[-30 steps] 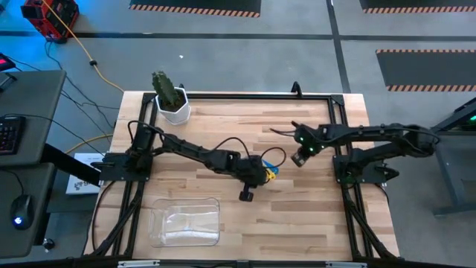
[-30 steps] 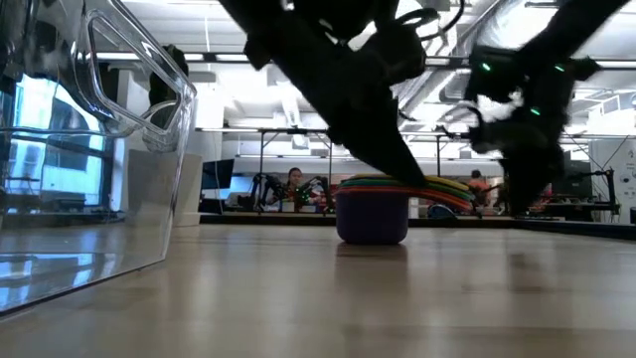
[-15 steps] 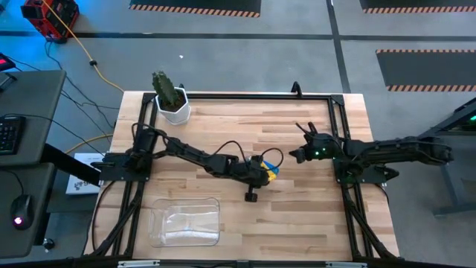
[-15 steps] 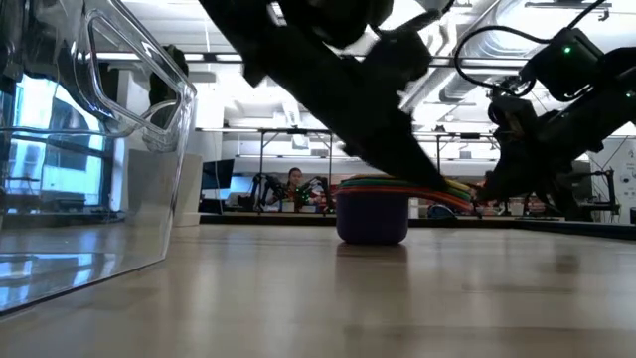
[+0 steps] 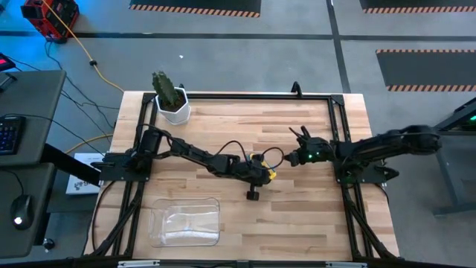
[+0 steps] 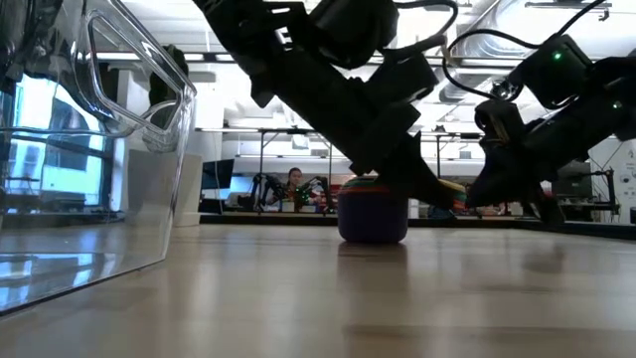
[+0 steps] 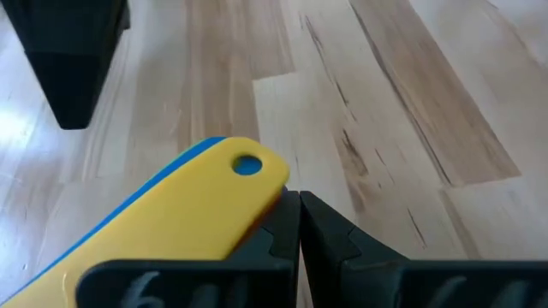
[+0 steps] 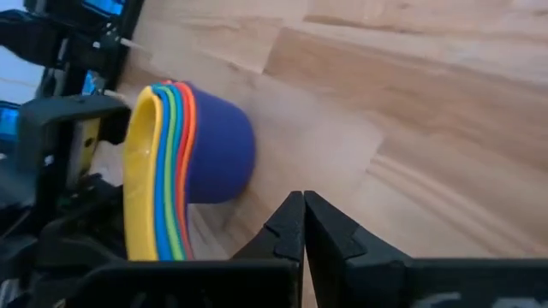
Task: Nest measuring cups in basket
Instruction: Adjust the nested measuring cups, then put the nested measuring cups into the transparent bin
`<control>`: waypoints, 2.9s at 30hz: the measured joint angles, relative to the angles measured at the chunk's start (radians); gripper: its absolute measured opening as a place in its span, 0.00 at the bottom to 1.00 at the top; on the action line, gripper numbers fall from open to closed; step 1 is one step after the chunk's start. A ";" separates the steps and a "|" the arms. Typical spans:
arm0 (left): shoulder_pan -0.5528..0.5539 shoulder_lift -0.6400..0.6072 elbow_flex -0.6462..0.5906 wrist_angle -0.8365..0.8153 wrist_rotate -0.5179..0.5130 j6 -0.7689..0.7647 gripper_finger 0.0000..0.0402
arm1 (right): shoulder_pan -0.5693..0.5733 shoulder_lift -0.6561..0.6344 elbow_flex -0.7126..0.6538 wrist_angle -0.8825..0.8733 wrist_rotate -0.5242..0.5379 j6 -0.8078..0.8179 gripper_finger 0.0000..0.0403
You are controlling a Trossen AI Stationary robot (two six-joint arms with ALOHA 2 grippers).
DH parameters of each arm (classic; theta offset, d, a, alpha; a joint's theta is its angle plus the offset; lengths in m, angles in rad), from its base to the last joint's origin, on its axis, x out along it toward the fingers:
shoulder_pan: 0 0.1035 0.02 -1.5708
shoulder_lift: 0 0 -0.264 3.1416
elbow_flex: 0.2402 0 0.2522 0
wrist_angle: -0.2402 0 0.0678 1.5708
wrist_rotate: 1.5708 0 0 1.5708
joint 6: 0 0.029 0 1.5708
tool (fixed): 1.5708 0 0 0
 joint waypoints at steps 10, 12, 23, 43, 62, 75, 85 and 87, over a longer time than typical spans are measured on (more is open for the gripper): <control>0.009 0.000 0.000 0.001 -0.003 -0.003 0.00 | 0.087 0.163 0.103 0.049 0.004 0.019 0.00; 0.015 0.000 0.000 -0.002 -0.003 -0.008 0.00 | 0.102 0.204 0.147 0.022 0.007 0.005 0.00; 0.022 -0.002 0.000 -0.007 -0.003 -0.036 0.00 | 0.111 0.300 0.224 -0.048 -0.030 -0.017 0.00; 0.035 -0.002 0.031 0.003 0.050 -0.039 0.00 | 0.111 0.300 0.224 -0.046 -0.064 0.002 0.00; 0.046 -0.002 0.038 -0.059 0.065 -0.037 0.00 | 0.111 0.300 0.225 -0.091 -0.115 -0.017 0.00; 0.049 -0.065 0.038 -0.162 0.096 -0.030 0.00 | 0.110 0.300 0.225 -0.129 -0.120 -0.044 0.00; 0.074 -0.309 -0.171 -0.216 0.112 -0.082 0.00 | 0.070 0.225 0.225 -0.264 -0.163 -0.115 0.00; 0.084 -0.371 -0.248 -0.107 0.105 -0.105 0.00 | 0.063 0.196 0.221 -0.304 -0.167 -0.125 0.00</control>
